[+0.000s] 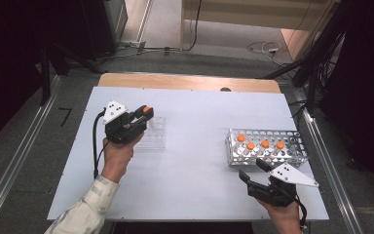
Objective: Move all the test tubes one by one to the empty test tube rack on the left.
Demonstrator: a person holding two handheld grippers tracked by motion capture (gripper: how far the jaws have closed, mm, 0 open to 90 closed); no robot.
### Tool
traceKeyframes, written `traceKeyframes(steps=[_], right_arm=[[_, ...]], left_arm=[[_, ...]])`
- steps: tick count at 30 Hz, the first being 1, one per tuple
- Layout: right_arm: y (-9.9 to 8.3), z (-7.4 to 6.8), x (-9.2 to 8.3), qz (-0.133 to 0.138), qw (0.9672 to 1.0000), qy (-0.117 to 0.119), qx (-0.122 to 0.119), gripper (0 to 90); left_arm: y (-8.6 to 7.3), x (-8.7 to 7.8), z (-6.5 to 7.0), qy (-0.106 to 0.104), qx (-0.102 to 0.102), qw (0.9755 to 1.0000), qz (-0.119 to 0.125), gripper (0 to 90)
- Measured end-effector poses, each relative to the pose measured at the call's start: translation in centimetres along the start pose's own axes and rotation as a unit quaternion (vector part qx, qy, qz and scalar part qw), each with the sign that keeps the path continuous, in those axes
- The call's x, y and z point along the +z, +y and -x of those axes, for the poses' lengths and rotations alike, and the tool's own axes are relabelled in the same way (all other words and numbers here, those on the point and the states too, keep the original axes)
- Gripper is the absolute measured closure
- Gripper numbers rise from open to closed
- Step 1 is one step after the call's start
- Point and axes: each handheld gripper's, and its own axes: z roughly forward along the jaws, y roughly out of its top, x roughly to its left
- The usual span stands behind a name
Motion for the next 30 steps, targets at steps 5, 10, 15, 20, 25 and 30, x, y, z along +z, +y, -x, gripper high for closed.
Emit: traceKeyframes(steps=[5, 10, 15, 20, 25, 30], right_arm=[[0.0, 0.1, 0.1, 0.0, 1.0, 0.0, 0.002, 27.0], [0.0, 0.1, 0.0, 0.003, 1.0, 0.0, 0.003, 27.0], [0.0, 0.2, 0.0, 0.003, 1.0, -0.002, 0.005, 27.0], [0.0, 0.2, 0.1, 0.002, 1.0, -0.002, 0.005, 27.0], [0.0, 0.3, 0.1, 0.001, 1.0, -0.002, 0.006, 27.0], [0.0, 0.3, 0.0, 0.002, 1.0, -0.003, 0.007, 27.0]], left_arm=[[0.7, 1.1, -0.4, 0.016, 0.004, 0.9998, 0.005, 69.4], [1.1, 2.0, -0.8, 0.034, 0.01, 0.9994, 0.003, 69.4], [0.9, 2.9, -1.0, 0.042, 0.012, 0.999, -0.002, 69.4], [0.6, 3.6, -1.2, 0.048, 0.012, 0.9988, -0.002, 69.4], [0.4, 4.0, -1.2, 0.054, 0.018, 0.9984, -0.009, 69.4], [-0.2, 4.6, -0.8, 0.059, 0.039, 0.9972, -0.022, 69.4]])
